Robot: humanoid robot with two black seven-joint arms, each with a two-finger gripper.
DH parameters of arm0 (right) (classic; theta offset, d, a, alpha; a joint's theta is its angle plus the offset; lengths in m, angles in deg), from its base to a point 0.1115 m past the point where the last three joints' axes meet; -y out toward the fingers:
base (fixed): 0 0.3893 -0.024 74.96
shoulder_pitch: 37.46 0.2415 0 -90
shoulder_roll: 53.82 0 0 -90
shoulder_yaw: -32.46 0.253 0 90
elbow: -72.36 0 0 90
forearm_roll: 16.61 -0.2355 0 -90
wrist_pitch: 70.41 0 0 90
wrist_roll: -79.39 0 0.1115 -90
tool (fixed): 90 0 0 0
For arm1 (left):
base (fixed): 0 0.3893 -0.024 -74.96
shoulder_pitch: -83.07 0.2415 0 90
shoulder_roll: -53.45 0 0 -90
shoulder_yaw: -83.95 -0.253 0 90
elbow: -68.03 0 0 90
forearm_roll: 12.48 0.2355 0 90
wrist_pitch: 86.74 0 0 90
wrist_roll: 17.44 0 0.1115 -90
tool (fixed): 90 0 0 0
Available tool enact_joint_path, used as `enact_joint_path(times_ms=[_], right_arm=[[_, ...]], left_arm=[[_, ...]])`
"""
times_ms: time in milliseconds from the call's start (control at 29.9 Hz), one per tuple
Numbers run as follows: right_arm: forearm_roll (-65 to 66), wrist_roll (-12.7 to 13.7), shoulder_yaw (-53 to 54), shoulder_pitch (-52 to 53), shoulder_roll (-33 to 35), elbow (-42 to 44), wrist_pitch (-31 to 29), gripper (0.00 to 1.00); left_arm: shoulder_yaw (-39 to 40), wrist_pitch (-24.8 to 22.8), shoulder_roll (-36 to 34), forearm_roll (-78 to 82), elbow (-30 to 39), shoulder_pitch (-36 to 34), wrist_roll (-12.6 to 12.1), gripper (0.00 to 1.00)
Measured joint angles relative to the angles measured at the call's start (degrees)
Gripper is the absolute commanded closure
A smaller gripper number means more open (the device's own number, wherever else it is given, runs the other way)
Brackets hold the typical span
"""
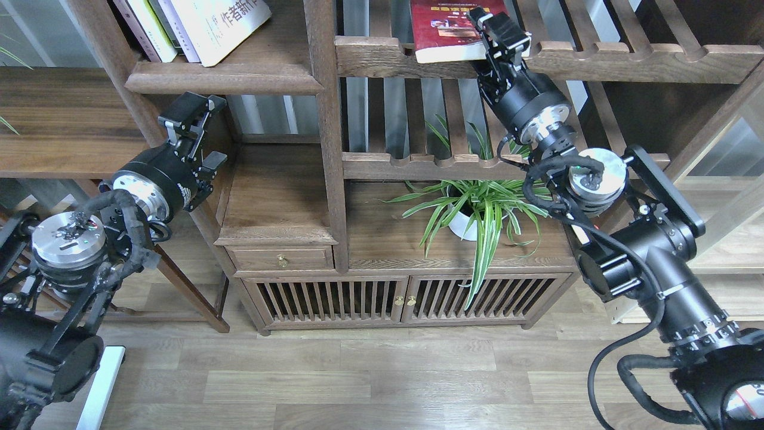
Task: Organize books on shelf
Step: 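Grasp the red book's top edge with the right gripper and tilt it out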
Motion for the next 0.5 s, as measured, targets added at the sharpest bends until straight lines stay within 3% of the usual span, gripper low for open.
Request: enact_joint_path(times_ms=[234, 502], right_arm=[[0.0, 0.4, 0.0, 0.8, 0.1, 0.6, 0.0, 0.26], [0.0, 0.4, -0.1, 1.1, -0.2, 1.7, 0.0, 0.40]], left_arm=[[-0.2, 0.0, 0.1, 0.0, 0.0, -0.1, -0.1, 0.02], [-0.2, 0.0, 0.1, 0.0, 0.0, -0.1, -0.1, 0.02]])
